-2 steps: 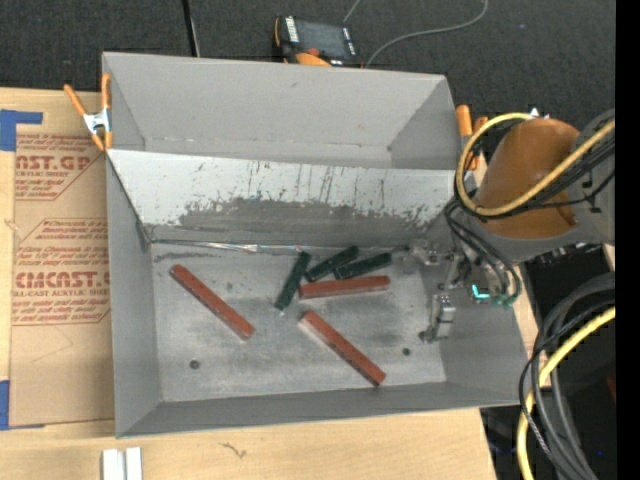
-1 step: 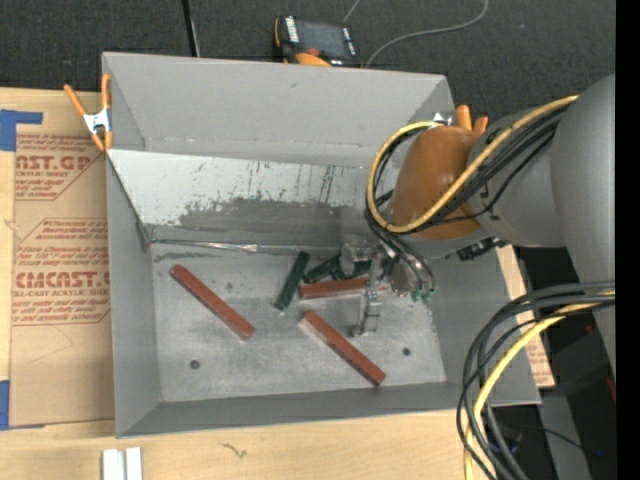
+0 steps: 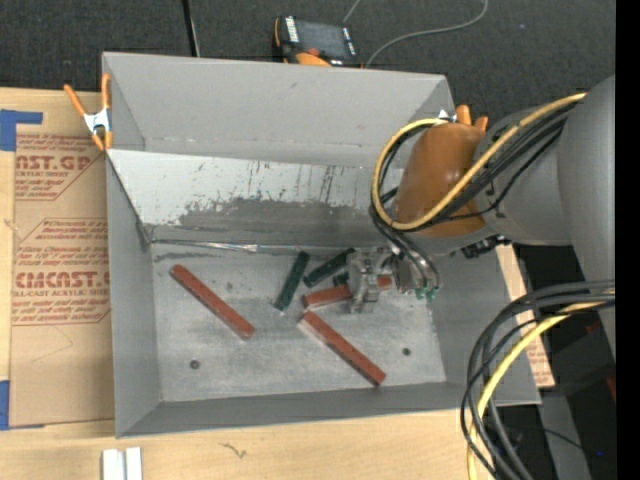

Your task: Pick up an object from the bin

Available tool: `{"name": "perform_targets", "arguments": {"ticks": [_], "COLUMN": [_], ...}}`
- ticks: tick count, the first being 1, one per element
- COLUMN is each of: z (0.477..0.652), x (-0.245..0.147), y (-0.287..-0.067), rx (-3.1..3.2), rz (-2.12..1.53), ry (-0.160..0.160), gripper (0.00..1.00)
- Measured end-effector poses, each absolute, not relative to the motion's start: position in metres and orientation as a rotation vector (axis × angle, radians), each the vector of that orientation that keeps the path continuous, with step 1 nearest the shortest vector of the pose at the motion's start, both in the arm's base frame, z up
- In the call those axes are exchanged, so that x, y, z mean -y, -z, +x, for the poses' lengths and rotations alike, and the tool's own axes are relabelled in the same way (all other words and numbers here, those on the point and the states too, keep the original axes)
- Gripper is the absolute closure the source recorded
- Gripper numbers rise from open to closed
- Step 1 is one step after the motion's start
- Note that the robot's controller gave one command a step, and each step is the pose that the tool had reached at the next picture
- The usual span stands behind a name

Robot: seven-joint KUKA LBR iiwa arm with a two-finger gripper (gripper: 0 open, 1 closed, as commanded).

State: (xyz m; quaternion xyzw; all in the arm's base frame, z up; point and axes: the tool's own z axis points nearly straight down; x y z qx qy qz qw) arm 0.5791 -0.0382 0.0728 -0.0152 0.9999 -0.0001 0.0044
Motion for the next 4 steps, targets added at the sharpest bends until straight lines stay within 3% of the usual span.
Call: {"name": "perform_targets", "arguments": {"ticks": [1, 2, 3, 4], "z": [0.577, 0.579, 0.595, 0.573], "x": [0.038, 0.083, 0.082, 0.109], "y": [-0.07, -0.07, -0.07, -0.07], "rx": [-3.14, -3.135, -3.134, -3.137], "rz": [-0.047, -0.109, -0.192, 0.131], "ry": [0.001, 0.003, 0.0, -0.001], "gripper": [0.0, 0.0, 0.0, 0.0]}}
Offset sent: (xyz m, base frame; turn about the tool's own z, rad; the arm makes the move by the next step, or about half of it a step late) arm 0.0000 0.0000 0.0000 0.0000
